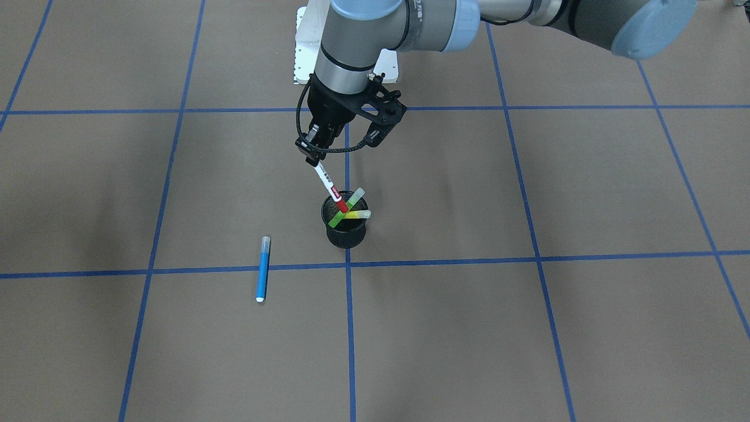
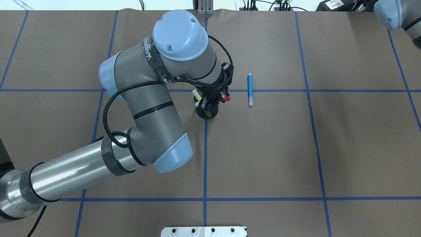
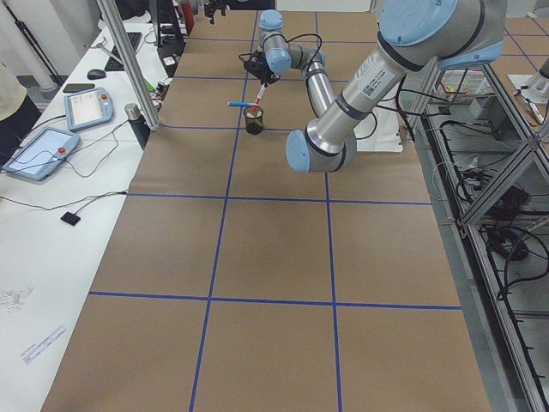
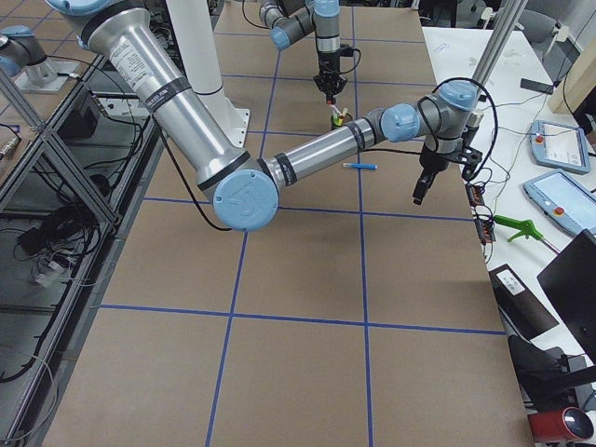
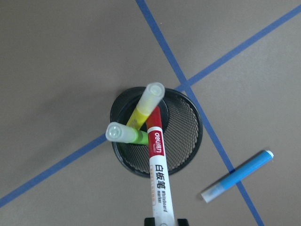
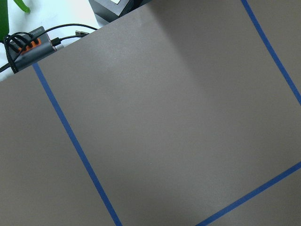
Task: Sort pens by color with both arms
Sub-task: 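Lift the red marker and set it down beside the blue marker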
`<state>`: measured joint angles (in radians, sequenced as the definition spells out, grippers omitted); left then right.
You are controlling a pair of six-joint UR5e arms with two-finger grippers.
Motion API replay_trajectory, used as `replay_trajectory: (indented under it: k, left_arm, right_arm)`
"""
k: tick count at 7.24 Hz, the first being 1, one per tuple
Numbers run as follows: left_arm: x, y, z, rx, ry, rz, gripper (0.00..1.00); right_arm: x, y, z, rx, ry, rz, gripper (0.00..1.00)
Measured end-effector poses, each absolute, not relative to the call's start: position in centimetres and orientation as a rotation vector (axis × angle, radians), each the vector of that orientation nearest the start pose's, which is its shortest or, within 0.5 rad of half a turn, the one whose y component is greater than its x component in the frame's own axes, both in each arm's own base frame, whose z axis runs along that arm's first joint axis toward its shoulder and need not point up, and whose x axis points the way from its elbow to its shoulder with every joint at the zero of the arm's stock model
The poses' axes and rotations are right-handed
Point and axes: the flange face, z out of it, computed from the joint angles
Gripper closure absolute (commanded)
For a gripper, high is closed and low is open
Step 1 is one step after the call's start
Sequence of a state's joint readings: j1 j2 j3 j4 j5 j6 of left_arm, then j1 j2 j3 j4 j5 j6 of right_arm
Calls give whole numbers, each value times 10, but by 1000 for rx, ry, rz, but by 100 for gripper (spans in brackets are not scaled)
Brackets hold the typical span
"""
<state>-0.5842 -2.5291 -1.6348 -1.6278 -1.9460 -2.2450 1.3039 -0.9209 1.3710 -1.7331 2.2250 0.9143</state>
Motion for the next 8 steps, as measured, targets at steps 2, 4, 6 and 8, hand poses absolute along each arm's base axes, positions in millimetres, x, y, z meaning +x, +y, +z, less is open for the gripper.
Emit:
replay_trajectory:
  k: [2, 4, 6, 8]
  left_arm:
    - [496, -446, -14, -341, 1166, -840, 100]
    - [499, -457, -31, -160, 1231, -742, 100]
    - [538, -487, -26, 42, 1260, -711, 100]
    - [588, -499, -10, 211, 1240, -687, 100]
  right_arm:
    - [-107, -723, 378, -121, -705, 543, 1]
    - [-89, -723, 383, -100, -704, 537, 1]
    - [-78, -723, 389, -69, -672, 531, 1]
    - [-73, -713, 387, -40, -669, 514, 1]
